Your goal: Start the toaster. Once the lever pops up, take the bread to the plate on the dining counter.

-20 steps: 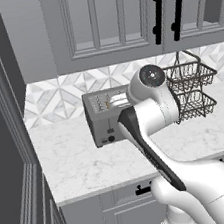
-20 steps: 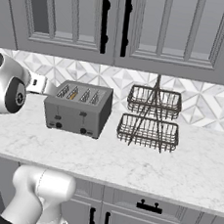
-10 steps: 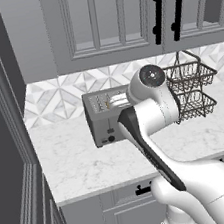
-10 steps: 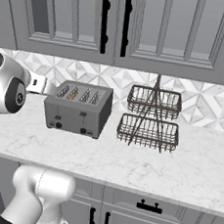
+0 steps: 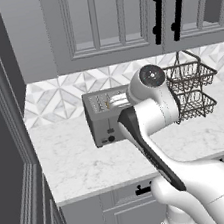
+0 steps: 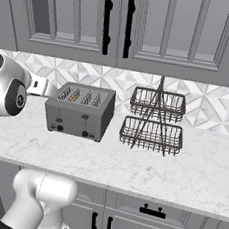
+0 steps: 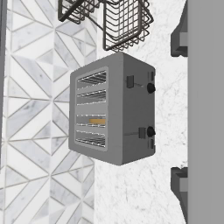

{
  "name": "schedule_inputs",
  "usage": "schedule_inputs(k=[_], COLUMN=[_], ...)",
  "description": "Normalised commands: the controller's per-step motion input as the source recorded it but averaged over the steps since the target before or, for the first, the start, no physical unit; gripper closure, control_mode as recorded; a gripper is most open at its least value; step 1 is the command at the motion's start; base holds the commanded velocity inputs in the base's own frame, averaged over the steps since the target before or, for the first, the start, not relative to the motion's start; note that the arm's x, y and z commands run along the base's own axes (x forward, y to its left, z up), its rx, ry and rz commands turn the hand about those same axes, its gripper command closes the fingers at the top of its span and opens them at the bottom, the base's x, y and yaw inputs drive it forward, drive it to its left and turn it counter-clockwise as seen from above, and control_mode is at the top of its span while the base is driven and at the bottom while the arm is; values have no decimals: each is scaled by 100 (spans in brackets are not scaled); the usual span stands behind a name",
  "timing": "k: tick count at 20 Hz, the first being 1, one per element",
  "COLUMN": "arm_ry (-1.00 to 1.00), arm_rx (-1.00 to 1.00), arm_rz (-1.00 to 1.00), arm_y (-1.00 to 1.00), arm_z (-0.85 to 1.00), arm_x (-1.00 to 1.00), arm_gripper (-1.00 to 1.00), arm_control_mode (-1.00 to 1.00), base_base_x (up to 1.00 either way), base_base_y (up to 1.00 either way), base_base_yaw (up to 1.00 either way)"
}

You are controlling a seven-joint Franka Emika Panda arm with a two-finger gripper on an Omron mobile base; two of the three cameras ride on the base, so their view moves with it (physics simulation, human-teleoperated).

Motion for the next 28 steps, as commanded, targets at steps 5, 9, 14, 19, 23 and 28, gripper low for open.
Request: schedule_inputs(k=[5,9,14,19,23,28], arm_ry=[0,0,0,0,0,0], arm_rx=[0,0,0,0,0,0], arm_rz=[0,0,0,0,0,0], arm_y=[0,0,0,0,0,0], arm_z=[0,0,0,0,0,0], arm_x=[0,0,0,0,0,0], arm_gripper=[-100,-100,-100,-100,-100,-100], arm_control_mode=[-100,-100,-100,-100,-100,-100], base_base_x=[0,0,0,0,0,0], base_base_y=[0,0,0,0,0,0], base_base_yaw=[0,0,0,0,0,0])
